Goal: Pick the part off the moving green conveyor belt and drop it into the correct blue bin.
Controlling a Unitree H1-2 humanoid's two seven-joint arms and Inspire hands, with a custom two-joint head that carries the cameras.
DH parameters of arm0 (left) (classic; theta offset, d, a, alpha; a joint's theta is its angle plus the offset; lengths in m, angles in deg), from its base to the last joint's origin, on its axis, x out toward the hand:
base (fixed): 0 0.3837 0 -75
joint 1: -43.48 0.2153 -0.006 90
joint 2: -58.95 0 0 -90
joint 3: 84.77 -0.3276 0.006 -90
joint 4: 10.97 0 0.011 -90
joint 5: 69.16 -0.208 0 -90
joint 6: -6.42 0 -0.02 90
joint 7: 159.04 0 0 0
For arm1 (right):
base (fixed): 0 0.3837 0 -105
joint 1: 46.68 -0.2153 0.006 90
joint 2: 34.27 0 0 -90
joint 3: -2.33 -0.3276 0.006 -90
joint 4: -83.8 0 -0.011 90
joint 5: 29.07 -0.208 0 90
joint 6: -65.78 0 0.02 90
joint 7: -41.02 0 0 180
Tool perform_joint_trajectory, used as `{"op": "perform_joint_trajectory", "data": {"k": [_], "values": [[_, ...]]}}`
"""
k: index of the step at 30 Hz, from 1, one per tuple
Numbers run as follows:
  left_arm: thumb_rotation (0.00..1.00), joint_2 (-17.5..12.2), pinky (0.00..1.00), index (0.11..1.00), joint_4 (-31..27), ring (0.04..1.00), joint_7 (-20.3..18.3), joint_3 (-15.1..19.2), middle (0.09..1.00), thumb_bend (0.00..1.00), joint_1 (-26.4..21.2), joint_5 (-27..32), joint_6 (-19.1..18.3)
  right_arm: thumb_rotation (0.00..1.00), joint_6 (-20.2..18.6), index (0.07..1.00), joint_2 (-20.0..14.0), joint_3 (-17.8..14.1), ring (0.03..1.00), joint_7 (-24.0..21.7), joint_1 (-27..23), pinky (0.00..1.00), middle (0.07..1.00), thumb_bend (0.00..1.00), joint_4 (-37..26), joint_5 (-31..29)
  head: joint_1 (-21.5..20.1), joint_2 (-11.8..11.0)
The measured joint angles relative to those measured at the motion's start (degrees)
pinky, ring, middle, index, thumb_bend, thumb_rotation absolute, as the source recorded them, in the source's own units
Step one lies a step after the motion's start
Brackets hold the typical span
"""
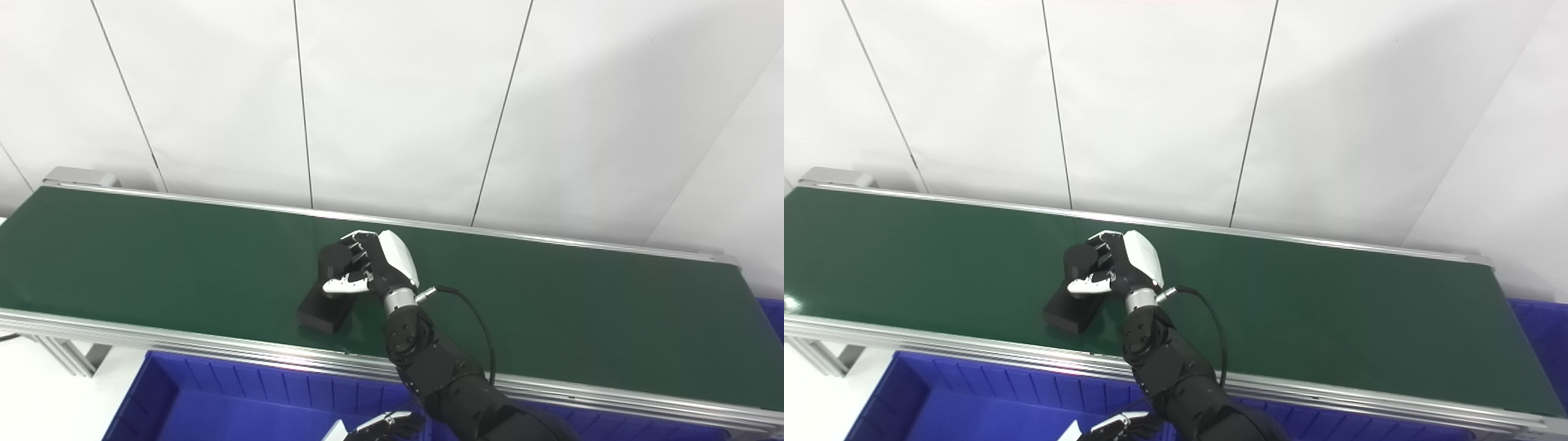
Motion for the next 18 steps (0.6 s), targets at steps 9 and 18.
{"op": "perform_joint_trajectory", "data": {"k": [9, 18], "values": [[0.69, -0.30, 0.66, 0.789, 0.08, 0.731, -0.04, 0.38, 0.777, 0.98, -0.27, -0.12, 0.00, 0.00, 0.31, 0.485, -0.02, -0.34, 0.329, 4.98, 1.26, 0.17, 0.489, 0.52, -0.28, -0.08, -0.88, 0.09], [0.66, -1.70, 0.66, 0.778, 1.17, 0.714, 0.57, -0.18, 0.758, 0.96, -1.41, 2.49, 0.00, 0.00, 2.92, 0.476, -1.34, -1.50, 0.425, 8.47, 6.95, 0.30, 0.519, 0.51, -9.96, -0.16, -2.20, 0.79]]}}
